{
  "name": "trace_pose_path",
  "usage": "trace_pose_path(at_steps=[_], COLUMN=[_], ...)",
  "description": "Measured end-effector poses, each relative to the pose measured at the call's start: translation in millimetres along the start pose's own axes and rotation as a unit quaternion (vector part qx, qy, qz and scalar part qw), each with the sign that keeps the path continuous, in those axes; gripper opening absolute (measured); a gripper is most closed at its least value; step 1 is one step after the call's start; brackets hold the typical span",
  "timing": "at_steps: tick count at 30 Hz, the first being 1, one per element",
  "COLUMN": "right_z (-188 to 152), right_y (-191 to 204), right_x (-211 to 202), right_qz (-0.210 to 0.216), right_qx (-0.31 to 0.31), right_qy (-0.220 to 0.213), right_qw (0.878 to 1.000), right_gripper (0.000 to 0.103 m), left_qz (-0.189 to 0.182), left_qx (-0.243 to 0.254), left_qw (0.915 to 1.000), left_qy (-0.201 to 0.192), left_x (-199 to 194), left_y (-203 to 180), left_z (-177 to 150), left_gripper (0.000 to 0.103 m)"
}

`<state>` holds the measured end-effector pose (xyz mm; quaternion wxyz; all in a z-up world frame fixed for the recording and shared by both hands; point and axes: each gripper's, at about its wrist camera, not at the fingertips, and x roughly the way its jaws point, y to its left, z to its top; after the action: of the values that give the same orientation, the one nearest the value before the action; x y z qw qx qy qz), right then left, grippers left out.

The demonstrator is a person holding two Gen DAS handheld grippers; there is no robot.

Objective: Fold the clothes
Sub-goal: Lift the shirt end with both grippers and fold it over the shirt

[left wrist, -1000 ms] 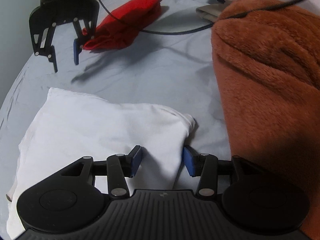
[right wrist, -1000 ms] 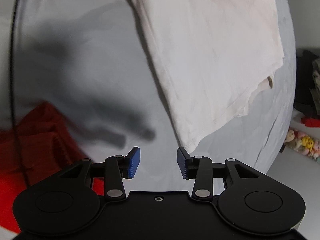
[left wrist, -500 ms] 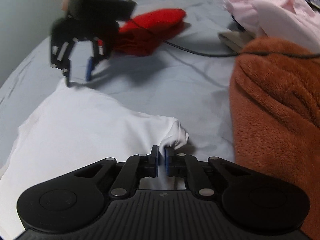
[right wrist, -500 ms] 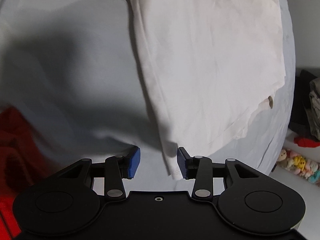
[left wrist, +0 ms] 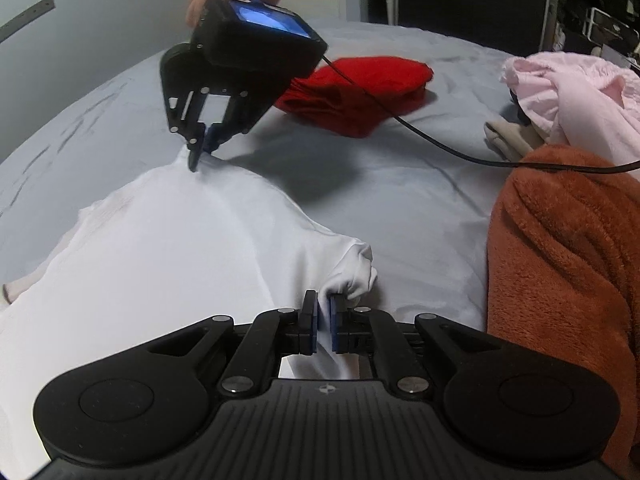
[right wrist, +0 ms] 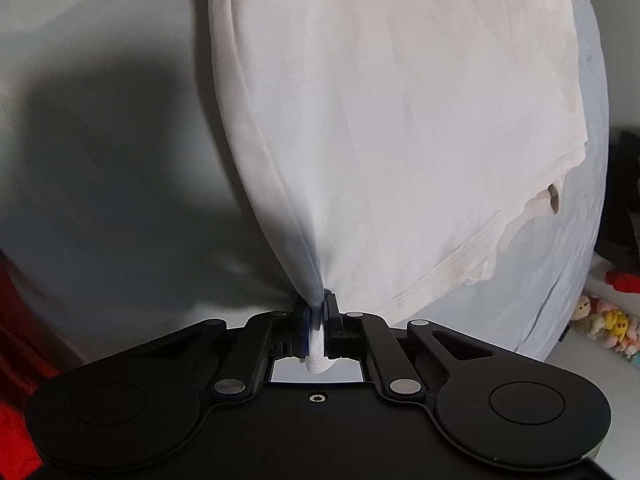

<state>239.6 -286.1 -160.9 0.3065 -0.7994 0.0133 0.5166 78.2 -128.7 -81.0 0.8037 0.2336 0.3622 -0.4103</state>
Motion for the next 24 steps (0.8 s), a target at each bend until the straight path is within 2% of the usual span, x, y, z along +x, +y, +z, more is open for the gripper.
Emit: trace_pose_path(at_steps=[6, 13, 19, 20, 21, 24], right_z=[4.4, 16.0, 21.9, 11.5, 3.3, 11.0], right_y=[-19.3, -63.9, -115.5, -123.3, -131.2, -165.3], right_x=[-25.3, -54.0, -50.5, -48.3, -46.3, -39.1], right_qz=[-0.011, -0.045, -0.062, -0.064, -0.067, -0.078], right_qx=[0.002, -0.001, -0.026, -0.03, -0.035, -0.051], right_qy=[0.007, 0.021, 0.027, 0.028, 0.028, 0.029], right_qw=[1.0, 0.999, 0.997, 0.997, 0.997, 0.995], right_gripper=[0.003, 0.003, 0.003, 0.003, 0.003, 0.003], left_qz=[0.033, 0.09, 0.139, 0.147, 0.16, 0.187], left_qx=[-0.017, -0.039, -0.072, -0.077, -0.084, -0.11], left_qw=[0.9993, 0.995, 0.9876, 0.9859, 0.9835, 0.9762], left_qy=[-0.01, -0.015, -0.016, -0.014, -0.014, -0.013], left_x=[-26.9, -70.0, -107.4, -112.5, -119.2, -136.8], left_y=[14.0, 39.5, 64.8, 68.7, 73.6, 88.4], left_z=[-6.0, -23.0, -45.2, -49.6, -55.9, -72.6], left_gripper=[0.004, 0.004, 0.004, 0.004, 0.004, 0.004])
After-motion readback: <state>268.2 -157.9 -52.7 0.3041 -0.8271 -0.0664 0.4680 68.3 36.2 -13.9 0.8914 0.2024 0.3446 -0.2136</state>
